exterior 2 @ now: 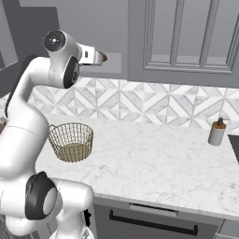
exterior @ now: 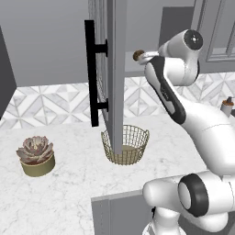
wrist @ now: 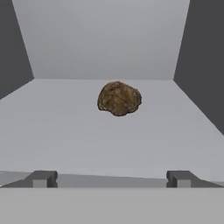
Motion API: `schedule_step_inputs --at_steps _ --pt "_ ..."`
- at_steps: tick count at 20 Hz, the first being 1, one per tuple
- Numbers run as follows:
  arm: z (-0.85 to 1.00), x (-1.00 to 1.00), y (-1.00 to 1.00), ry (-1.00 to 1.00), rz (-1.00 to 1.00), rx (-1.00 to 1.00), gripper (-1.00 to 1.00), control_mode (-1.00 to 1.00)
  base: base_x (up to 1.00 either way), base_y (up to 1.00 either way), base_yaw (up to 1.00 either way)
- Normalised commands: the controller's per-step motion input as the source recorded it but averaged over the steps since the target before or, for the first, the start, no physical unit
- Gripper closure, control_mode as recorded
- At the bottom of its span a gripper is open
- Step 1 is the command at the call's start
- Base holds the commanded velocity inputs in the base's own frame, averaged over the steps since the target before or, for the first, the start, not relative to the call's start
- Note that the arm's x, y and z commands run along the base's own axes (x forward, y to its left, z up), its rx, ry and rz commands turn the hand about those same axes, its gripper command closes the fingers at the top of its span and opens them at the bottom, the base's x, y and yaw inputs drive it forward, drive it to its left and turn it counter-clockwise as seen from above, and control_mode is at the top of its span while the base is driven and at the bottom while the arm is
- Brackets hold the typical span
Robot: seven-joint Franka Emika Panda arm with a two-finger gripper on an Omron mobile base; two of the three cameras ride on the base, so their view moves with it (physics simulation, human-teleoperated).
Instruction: Open the cabinet, pick up the bread from the cabinet and place it in the basket. Then move the basket to the dining counter.
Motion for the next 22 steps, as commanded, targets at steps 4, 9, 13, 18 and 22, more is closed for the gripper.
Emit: schedule_step_inputs --at_steps 4,9,13,18,22 --pt "0.0 0.54 0.0 0.05 0.0 0.0 -1.0 -1.0 0.0 0.0 0.0" --pt "0.0 0.52 0.0 0.01 0.0 0.0 -1.0 -1.0 0.0 0.0 0.0" --pt "-0.01 0.51 -0.04 0.0 0.0 0.0 -1.0 -1.0 0.0 0.0 0.0" --pt "-0.14 0.33 -0.18 0.0 0.0 0.0 -1.0 -1.0 0.0 0.0 0.0" --pt "-0.25 0.24 -0.12 0.0 0.0 0.0 -1.0 -1.0 0.0 0.0 0.0"
